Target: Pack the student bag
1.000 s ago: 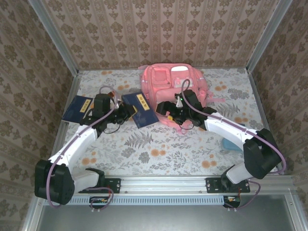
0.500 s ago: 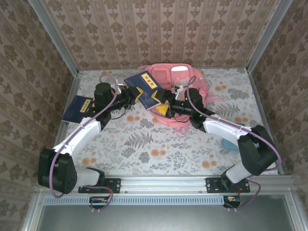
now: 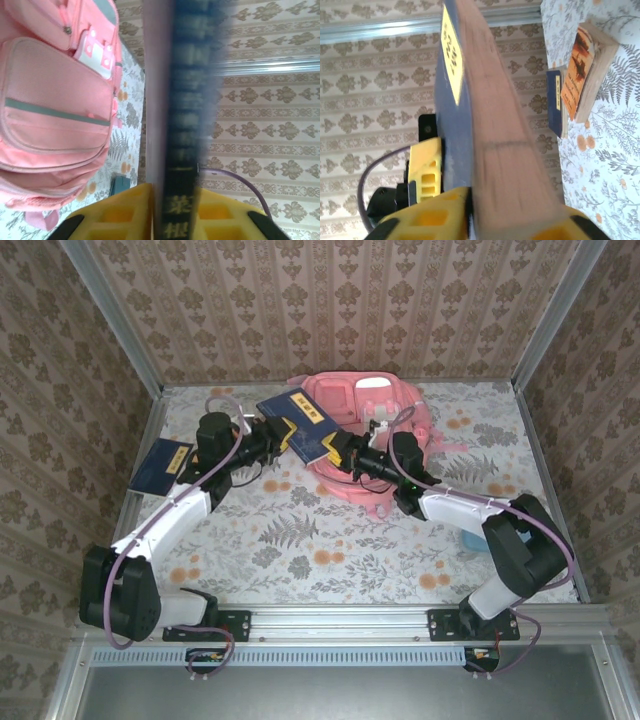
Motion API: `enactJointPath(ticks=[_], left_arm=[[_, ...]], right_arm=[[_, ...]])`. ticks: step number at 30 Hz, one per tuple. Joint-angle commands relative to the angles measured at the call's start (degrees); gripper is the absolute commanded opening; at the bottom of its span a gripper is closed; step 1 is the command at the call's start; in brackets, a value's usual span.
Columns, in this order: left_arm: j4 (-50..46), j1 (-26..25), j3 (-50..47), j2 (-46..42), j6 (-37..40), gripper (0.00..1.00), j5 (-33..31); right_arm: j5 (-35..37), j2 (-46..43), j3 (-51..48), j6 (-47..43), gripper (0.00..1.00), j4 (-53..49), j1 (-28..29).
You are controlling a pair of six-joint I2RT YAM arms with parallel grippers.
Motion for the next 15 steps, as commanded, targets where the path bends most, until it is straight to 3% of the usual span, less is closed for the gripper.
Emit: enactJointPath(ticks=[1, 3, 7, 10, 15], left_arm=[[-4.3, -0.3, 0.8, -1.0, 4.0, 0.37, -1.1], [-12.3, -0.3, 2.6, -1.3, 9.2, 0.54, -2.5], [-26.4, -0.8, 5.9, -1.1, 21.4, 0.78, -7.0], [-31.5, -2.4, 8.4, 0.6, 30.3, 0.87, -8.2], [-37.1, -8.1, 16.1, 7.6, 44.6, 0.93, -10.2]], right_arm=[[3.4, -3.5, -0.4, -3.1, 0.14, -6.6, -1.0], [4.4, -6.1, 0.4, -8.4, 0.11, -14.2, -1.6], [9.4, -14.3, 2.9, -21.5, 0.09, -34.6, -3.7], [13.4, -19.9, 4.5, -29.4, 0.08, -47.6, -6.5], [19.4, -27.3, 6.6, -38.5, 0.08, -64.9, -12.2]])
